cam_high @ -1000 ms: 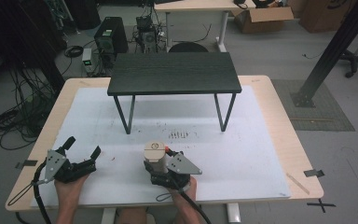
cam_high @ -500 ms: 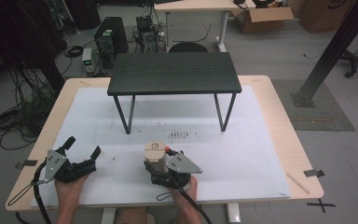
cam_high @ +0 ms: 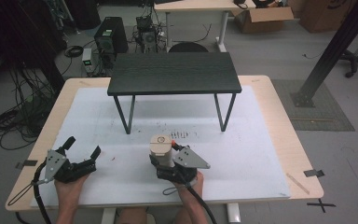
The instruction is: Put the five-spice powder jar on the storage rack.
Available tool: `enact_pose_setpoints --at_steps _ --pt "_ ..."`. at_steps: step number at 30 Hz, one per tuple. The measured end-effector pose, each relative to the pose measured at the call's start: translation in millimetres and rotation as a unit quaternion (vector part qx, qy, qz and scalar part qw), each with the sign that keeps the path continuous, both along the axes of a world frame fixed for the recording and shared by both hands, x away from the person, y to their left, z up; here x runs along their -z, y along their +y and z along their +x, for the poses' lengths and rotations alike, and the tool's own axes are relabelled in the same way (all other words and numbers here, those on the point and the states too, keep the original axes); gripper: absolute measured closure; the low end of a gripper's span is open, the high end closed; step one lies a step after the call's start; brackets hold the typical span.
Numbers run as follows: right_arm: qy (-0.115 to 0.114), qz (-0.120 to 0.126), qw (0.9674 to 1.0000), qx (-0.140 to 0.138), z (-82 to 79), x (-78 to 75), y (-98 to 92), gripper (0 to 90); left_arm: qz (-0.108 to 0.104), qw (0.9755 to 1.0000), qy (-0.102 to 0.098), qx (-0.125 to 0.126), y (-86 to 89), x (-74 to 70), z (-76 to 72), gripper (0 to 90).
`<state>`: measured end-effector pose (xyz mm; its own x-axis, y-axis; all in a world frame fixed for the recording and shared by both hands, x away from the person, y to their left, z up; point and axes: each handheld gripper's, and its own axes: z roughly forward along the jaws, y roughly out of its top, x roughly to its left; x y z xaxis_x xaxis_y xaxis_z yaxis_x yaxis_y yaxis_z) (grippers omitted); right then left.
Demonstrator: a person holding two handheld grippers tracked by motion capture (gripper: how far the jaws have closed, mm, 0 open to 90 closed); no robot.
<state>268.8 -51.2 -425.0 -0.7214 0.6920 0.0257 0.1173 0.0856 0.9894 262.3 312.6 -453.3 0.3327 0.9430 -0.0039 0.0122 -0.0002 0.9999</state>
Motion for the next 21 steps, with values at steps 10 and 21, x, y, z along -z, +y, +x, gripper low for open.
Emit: enact_pose_setpoints --at_steps 10,21 --pt "-0.006 0.002 1.0000 0.003 6.3 -21.5 -8.1 24.0 0.000 1.0000 0.000 0.000 0.1 0.0 0.0 0.5" --pt "-0.009 0.007 0.9999 0.009 19.4 -47.0 -16.7 24.0 0.000 1.0000 0.001 0.000 0.1 0.0 0.2 0.5"
